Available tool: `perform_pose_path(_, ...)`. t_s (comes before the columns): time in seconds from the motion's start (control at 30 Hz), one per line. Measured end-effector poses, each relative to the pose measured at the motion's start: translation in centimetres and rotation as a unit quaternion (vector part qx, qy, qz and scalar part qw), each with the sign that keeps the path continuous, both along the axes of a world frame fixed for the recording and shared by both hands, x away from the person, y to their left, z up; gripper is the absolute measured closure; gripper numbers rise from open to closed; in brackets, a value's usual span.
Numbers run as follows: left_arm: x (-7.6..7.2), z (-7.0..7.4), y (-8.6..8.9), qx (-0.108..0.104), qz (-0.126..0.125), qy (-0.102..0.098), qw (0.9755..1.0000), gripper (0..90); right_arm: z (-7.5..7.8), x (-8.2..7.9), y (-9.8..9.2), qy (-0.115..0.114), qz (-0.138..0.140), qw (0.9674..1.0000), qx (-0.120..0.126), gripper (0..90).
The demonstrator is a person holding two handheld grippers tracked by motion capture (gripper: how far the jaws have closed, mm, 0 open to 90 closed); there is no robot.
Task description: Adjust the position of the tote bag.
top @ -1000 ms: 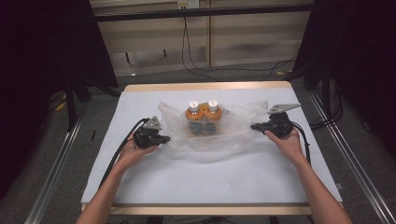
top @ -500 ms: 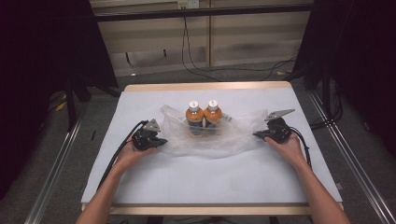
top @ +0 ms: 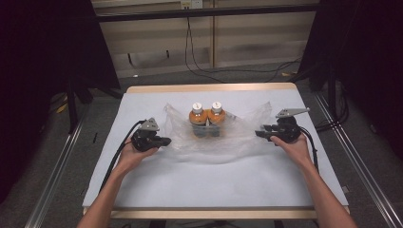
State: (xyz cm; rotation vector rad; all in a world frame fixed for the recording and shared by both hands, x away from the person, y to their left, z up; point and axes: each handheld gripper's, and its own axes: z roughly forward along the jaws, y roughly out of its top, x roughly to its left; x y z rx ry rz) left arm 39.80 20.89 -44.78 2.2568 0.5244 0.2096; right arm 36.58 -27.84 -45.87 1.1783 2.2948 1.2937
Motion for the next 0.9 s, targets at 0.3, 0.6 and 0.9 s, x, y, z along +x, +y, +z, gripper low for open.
perform_pose_path(0.3, -0.8, 3.2, 0.9, -0.055, 0.010, -0.034, 0.9978, 74.0, 3.3, -2.0, -0.8, -0.048, -0.020, 0.9986, 0.015, 43.9)
perform_pose_path(0.6, 1.4, 6.1, -2.3, -0.095, 0.002, -0.050, 0.9942, 82.4, 4.6, -0.3, 1.3, -0.054, 0.015, 0.9982, 0.022, 84.1)
perform_pose_path(0.9, 4.6, 6.2, -5.0, -0.108, 0.025, -0.023, 0.9936, 86.2, 6.2, 3.6, 5.4, -0.061, 0.053, 0.9964, 0.025, 90.0)
